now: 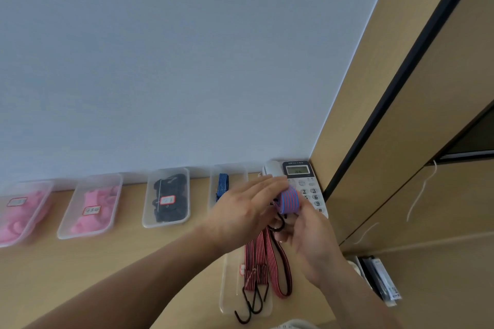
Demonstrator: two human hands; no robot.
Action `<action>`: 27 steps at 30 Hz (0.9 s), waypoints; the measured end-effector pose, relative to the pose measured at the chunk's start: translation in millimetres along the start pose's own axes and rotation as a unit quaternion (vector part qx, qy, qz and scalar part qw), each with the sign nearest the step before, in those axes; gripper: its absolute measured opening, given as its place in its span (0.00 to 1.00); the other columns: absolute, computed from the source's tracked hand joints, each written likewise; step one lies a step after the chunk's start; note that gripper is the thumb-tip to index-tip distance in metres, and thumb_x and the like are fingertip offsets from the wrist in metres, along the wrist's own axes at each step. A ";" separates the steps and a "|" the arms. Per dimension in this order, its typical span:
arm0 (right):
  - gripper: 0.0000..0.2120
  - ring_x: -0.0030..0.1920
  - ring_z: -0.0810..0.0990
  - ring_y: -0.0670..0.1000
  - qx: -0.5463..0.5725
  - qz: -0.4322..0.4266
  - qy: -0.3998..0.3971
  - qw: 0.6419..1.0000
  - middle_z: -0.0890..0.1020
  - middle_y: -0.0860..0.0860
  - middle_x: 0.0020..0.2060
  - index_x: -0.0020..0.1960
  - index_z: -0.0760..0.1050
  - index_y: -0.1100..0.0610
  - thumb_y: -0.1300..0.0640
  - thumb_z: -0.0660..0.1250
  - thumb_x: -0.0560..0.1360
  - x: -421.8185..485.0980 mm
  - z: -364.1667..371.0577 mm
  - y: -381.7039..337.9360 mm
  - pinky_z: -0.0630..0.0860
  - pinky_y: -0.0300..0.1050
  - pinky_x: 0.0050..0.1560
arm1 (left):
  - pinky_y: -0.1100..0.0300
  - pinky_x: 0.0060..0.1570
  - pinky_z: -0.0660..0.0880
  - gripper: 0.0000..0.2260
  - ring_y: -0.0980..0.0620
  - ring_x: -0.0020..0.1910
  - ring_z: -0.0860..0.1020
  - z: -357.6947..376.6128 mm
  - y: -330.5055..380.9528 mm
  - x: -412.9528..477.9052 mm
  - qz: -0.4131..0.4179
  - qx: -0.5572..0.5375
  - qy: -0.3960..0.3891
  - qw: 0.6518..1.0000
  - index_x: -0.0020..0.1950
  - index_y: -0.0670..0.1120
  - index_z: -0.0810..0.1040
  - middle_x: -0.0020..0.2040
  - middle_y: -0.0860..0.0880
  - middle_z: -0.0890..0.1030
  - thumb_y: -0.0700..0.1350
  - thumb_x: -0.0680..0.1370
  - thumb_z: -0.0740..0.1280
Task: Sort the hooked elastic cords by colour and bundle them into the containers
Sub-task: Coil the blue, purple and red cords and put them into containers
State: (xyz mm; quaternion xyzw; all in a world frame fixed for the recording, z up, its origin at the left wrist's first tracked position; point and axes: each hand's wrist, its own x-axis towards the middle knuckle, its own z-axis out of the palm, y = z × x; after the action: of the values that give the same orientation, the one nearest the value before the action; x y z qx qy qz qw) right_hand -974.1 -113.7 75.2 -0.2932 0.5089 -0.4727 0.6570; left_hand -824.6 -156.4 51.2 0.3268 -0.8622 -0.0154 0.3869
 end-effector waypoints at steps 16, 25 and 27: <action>0.13 0.46 0.83 0.61 -0.258 -0.192 0.075 0.944 0.85 0.55 0.39 0.53 0.76 0.52 0.47 0.68 0.72 26.0 24.1 5.8 0.78 0.63 0.52 | 0.45 0.52 0.81 0.07 0.45 0.45 0.84 -18.0 -14.7 2.5 -0.472 -0.399 -0.027 0.786 0.50 0.39 0.78 0.46 0.42 0.86 0.39 0.74 0.73; 0.10 0.40 0.81 0.44 -0.426 -0.257 0.121 0.859 0.85 0.46 0.39 0.56 0.80 0.43 0.47 0.69 0.75 50.7 50.8 26.7 0.78 0.48 0.46 | 0.33 0.54 0.76 0.15 0.36 0.46 0.81 -28.2 -49.5 -14.6 -0.569 -0.541 0.020 0.619 0.61 0.33 0.70 0.54 0.31 0.81 0.32 0.77 0.68; 0.16 0.41 0.81 0.49 -0.492 -0.255 0.112 0.825 0.84 0.50 0.39 0.63 0.76 0.45 0.46 0.66 0.76 54.1 55.0 32.7 0.77 0.51 0.47 | 0.38 0.50 0.80 0.11 0.38 0.42 0.82 -27.1 -54.1 -20.9 -0.577 -0.543 0.025 0.610 0.59 0.34 0.70 0.49 0.34 0.83 0.30 0.78 0.66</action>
State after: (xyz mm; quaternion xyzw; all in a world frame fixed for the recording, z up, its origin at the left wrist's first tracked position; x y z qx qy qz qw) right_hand -909.7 -156.2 42.7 -0.6420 0.6508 -0.3404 0.2201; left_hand -766.3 -180.7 41.3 0.4867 -0.3191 -0.6928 0.4258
